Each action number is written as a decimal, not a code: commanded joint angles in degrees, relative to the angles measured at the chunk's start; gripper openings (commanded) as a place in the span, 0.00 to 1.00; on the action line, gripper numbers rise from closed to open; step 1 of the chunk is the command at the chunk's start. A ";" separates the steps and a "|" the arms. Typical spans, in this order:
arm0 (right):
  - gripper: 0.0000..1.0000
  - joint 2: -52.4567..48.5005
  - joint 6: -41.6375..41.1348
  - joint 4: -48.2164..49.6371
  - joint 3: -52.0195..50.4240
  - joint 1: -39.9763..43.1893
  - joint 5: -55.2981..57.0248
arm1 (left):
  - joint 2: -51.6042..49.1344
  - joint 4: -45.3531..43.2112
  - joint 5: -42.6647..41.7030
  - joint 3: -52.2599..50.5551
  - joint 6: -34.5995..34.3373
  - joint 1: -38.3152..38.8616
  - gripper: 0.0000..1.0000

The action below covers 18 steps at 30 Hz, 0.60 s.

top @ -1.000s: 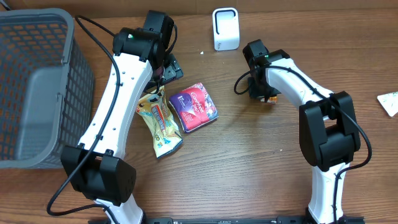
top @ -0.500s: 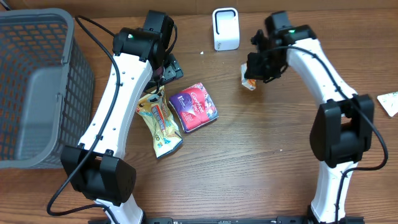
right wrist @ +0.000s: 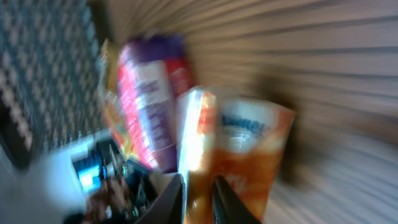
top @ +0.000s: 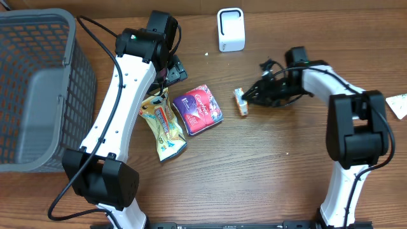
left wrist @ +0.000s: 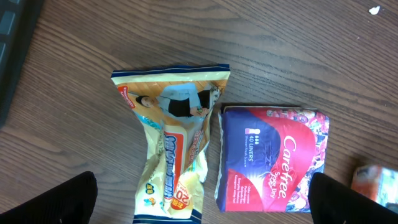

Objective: Scan the item barcode

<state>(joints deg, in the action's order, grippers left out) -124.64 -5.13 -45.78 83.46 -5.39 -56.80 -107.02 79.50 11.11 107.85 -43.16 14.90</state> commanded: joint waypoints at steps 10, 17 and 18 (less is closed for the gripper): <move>0.39 1.14 -0.37 -16.09 14.60 7.76 32.48 | -0.55 -0.07 -0.22 -0.15 -0.59 0.11 0.99; 0.43 1.14 11.28 -22.18 21.77 4.94 25.62 | -0.55 -0.07 -0.22 -0.15 -0.59 0.11 1.00; 0.42 1.14 11.23 -22.53 21.68 4.20 25.55 | -0.55 -0.07 -0.22 -0.15 -0.59 0.11 1.00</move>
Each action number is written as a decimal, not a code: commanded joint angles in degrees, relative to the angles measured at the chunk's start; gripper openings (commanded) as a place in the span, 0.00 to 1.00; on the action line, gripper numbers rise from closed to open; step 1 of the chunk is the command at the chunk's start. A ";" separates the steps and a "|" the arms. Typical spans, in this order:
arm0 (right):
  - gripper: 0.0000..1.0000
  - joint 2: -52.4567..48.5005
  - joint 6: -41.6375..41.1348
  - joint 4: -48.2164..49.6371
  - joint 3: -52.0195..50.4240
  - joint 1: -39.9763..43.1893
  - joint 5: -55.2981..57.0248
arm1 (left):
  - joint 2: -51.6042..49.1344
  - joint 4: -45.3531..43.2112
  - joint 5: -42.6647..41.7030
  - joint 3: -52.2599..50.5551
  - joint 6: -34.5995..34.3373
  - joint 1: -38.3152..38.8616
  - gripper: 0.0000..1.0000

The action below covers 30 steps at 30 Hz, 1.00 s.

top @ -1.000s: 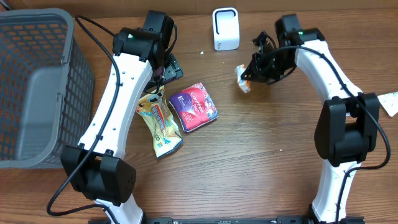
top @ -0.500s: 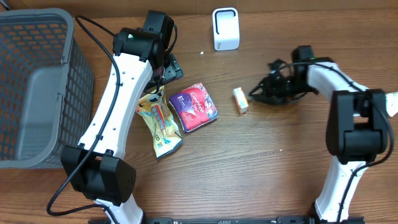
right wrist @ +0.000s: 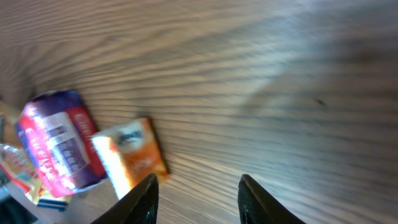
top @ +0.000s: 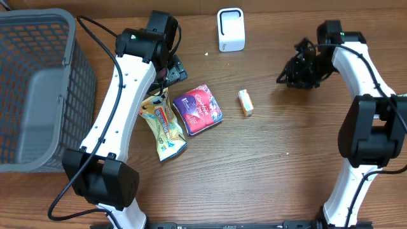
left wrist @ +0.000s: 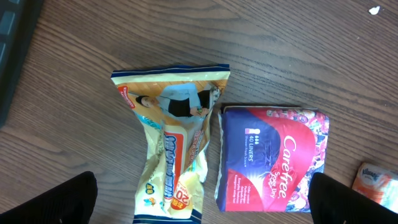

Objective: Scan the item barcode

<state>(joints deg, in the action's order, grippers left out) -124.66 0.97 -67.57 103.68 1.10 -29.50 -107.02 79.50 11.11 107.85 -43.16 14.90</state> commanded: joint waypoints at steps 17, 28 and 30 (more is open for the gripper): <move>0.20 1.16 14.49 -5.01 -0.48 -13.55 -1.66 | -0.55 -0.07 -0.24 -0.15 -0.59 0.11 0.99; 0.14 1.16 6.67 0.81 -5.18 -17.90 12.66 | -0.55 -0.07 -0.22 -0.15 -0.59 0.11 1.00; 0.13 1.16 3.69 1.62 -5.79 -17.44 17.27 | -0.55 -0.07 -0.22 -0.15 -0.59 0.11 0.99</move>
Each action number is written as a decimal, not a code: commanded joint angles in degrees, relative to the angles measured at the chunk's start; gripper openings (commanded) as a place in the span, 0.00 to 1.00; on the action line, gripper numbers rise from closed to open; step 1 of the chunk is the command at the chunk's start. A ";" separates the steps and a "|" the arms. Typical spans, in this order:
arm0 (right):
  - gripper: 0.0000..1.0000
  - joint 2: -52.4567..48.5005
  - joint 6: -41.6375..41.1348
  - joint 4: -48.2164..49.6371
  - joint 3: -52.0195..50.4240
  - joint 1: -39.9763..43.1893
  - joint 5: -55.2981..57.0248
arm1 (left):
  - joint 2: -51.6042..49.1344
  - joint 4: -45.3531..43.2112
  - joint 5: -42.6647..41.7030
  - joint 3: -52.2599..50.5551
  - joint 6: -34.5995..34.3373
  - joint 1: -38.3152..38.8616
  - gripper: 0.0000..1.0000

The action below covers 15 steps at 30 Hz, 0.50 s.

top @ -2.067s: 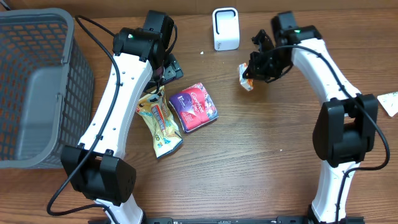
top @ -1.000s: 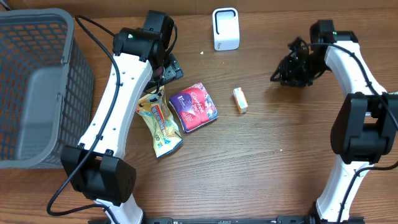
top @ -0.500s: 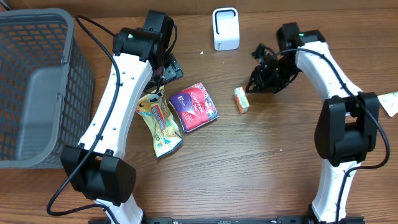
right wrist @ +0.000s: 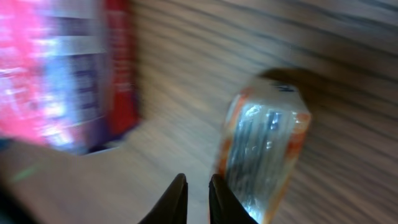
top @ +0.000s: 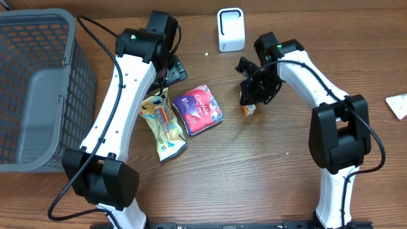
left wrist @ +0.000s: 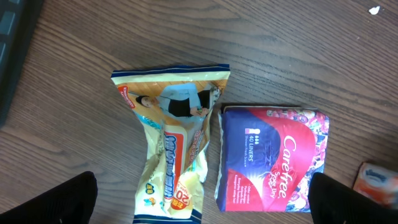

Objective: Scan the item barcode

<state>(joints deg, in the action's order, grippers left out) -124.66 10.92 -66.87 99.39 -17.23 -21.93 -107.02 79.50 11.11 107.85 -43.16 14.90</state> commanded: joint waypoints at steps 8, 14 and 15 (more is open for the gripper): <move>0.13 1.16 -9.25 1.77 -1.03 3.85 14.82 | -0.55 -0.07 -0.22 -0.15 -0.59 0.11 1.00; 0.24 1.16 -9.22 0.55 0.81 4.26 14.80 | -0.55 -0.07 -0.22 -0.15 -0.59 0.11 1.00; 0.26 1.16 -9.22 0.66 0.81 4.26 14.73 | -0.55 -0.07 -0.24 -0.15 -0.59 0.11 0.99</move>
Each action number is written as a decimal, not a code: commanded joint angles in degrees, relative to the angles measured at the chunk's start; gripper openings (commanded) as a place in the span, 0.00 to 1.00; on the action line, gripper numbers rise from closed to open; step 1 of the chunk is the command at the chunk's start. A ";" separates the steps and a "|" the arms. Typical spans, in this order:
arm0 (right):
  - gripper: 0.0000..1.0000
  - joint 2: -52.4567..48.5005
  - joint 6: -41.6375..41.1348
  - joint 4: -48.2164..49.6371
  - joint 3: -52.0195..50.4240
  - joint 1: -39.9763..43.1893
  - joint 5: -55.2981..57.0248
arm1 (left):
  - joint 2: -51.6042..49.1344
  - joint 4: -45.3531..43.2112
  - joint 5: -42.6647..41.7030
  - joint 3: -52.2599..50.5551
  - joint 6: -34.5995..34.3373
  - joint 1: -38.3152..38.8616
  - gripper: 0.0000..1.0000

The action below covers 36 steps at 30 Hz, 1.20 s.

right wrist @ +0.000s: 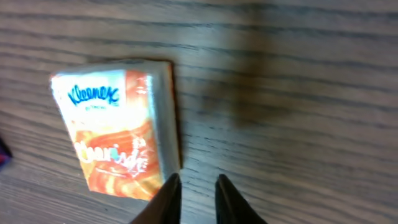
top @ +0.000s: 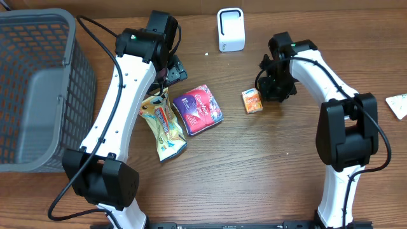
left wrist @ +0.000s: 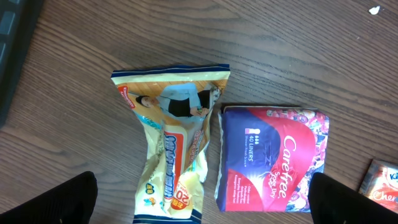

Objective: Scan the item barcode

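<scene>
A small orange Kleenex tissue pack [top: 252, 102] lies flat on the wooden table with its printed face up, seen close in the right wrist view [right wrist: 115, 127]. My right gripper [top: 272, 89] sits just to the right of the pack. Its fingertips [right wrist: 169, 186] are only slightly apart over bare wood beside the pack's edge, with nothing between them. The white barcode scanner [top: 230, 29] stands at the back of the table. My left gripper [left wrist: 202, 208] hangs wide open above a yellow snack packet [left wrist: 174, 155] and a purple Carefree pack [left wrist: 273, 158].
A grey mesh basket [top: 38, 89] fills the left side of the table. A dark flat object [top: 177, 70] lies under the left wrist. A white packet [top: 397, 105] lies at the right edge.
The tissue pack was propped up on its edge under my right gripper. It now lies flat, face up. The gripper has shifted to its right side. The left arm has not moved.
My right gripper first held the tissue pack by its edge at the table. Then the pack lay alone, narrow from above, with the gripper open far to the right. The gripper returned and the pack stood tilted. Now the pack rests flat.
</scene>
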<state>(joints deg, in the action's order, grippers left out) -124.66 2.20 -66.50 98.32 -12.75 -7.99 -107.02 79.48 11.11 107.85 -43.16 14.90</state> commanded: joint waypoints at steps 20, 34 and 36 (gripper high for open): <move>0.49 1.09 2.71 8.92 -5.97 -0.22 -10.10 | -0.55 -0.04 -0.22 -0.15 -0.59 0.11 1.00; 0.05 1.11 2.71 10.99 -6.82 1.64 -17.09 | -0.55 -0.04 -0.22 -0.15 -0.59 0.11 1.00; 0.04 1.11 2.71 11.54 -6.82 3.32 -23.71 | -0.55 -0.04 -0.24 -0.15 -0.59 0.11 1.00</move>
<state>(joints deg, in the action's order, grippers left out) -124.66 4.67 -55.61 92.23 -11.73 -22.76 -107.02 79.48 11.11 107.85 -43.16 14.90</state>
